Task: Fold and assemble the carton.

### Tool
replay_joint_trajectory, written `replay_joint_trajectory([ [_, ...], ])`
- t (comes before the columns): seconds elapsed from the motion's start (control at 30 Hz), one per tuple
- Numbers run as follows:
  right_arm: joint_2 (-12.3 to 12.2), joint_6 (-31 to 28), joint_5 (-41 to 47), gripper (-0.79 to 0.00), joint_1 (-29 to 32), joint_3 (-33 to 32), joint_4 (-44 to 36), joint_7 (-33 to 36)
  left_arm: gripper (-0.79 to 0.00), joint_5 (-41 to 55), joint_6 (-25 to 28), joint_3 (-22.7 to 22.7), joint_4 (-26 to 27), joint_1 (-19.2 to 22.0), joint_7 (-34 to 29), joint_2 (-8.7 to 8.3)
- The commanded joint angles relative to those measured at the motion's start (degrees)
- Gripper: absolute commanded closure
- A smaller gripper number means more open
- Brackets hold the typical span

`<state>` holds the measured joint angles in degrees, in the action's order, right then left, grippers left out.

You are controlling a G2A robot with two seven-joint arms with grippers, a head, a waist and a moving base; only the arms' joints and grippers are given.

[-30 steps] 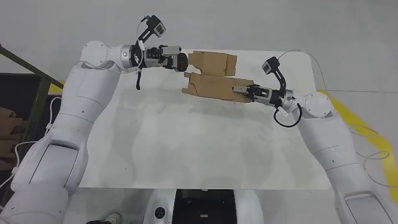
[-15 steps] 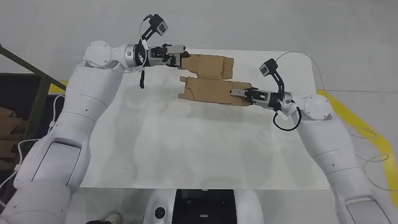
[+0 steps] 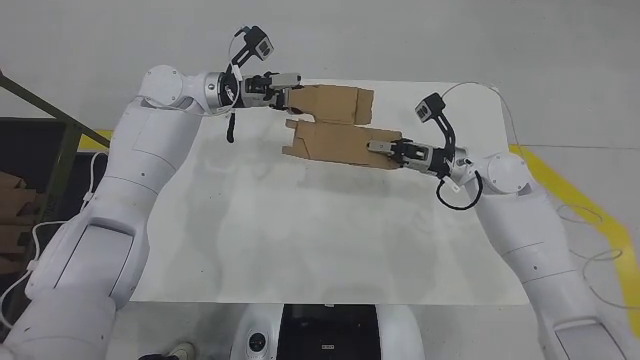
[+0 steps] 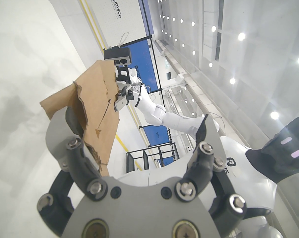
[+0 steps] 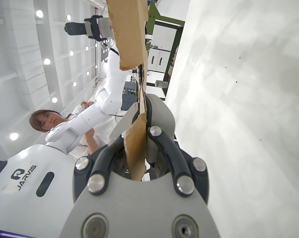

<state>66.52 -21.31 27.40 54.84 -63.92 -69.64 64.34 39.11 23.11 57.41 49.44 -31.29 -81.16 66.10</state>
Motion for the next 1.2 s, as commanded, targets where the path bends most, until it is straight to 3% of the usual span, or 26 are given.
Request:
replay_joint_trajectory([
  [0.0, 0.0, 0.0, 0.2, 0.0, -0.1, 0.0, 0.2, -0.3, -0.785, 0.0, -0.1, 0.0, -0.3, 0.1, -0.1, 0.05],
  [0.07, 0.1, 0.0, 0.4, 0.0, -0.3, 0.1, 0.4, -0.5, -0.785, -0.2, -0.3, -0.1, -0.6, 0.2, -0.3, 0.12],
  [0.2, 0.2, 0.0, 0.6, 0.0, -0.5, 0.3, 0.8, -0.6, -0.345, -0.8, -0.4, -0.7, -1.6, 0.7, -0.4, 0.42],
  [0.37, 0.3, -0.2, 0.8, 0.0, -0.8, 0.5, 1.5, -0.9, -0.179, -2.1, -0.1, -1.5, -3.1, 1.6, -0.1, 0.89],
  [0.47, 0.4, -0.4, 0.9, 0.0, -0.9, 0.5, 1.8, -0.8, -0.129, -2.4, 0.0, -1.9, -4.0, 2.0, 0.0, 1.15],
  [1.0, 0.3, -1.3, 0.3, 0.0, -1.0, 0.3, 1.7, -0.3, -0.179, -4.6, -0.1, -3.2, -8.4, 3.9, 1.6, 2.39],
  [1.17, 0.3, -1.3, 0.3, 0.0, -1.0, 0.0, 1.5, -0.3, -0.099, -5.7, -0.2, -3.8, -9.0, 4.3, 2.6, 2.8],
])
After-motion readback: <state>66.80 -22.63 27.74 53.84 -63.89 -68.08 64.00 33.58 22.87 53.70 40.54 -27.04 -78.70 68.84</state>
